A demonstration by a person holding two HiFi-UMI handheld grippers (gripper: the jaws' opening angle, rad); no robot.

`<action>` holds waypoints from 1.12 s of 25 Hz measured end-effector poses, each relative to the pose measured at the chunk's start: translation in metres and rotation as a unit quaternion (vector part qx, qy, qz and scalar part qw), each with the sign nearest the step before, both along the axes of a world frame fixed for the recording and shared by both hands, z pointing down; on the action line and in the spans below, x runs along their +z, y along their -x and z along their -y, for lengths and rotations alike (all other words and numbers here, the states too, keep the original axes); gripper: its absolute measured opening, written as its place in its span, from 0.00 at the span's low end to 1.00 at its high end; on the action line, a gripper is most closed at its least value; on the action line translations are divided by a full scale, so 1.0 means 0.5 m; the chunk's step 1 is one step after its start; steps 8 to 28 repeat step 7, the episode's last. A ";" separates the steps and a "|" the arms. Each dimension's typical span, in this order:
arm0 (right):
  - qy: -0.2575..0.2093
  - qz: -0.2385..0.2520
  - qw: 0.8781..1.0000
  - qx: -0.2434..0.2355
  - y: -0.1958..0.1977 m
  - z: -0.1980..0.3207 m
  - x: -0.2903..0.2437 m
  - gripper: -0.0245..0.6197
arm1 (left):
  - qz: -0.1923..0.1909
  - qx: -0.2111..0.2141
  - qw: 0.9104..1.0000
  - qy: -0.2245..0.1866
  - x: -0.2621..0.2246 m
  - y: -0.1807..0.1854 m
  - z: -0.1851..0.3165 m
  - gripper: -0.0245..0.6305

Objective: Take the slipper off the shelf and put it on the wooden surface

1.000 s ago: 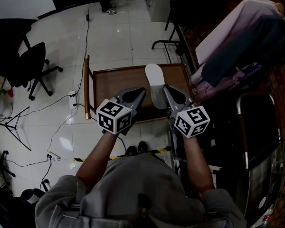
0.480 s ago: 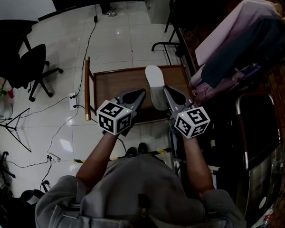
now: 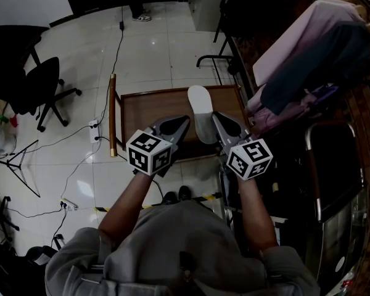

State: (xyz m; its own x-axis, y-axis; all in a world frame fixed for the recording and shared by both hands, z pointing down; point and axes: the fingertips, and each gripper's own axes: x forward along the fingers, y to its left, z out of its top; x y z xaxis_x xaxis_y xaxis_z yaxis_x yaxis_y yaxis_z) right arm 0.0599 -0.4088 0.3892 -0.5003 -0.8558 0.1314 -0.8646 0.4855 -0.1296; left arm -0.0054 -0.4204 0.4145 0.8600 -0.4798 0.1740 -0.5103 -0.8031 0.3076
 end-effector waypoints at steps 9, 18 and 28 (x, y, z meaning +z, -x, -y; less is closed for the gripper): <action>-0.001 0.001 1.000 -0.001 -0.006 -0.002 -0.002 0.04 | 0.001 0.001 1.000 0.002 0.002 -0.009 -0.003 0.04; -0.001 0.001 1.000 -0.001 -0.006 -0.002 -0.002 0.04 | 0.001 0.001 1.000 0.002 0.002 -0.009 -0.003 0.04; -0.001 0.001 1.000 -0.001 -0.006 -0.002 -0.002 0.04 | 0.001 0.001 1.000 0.002 0.002 -0.009 -0.003 0.04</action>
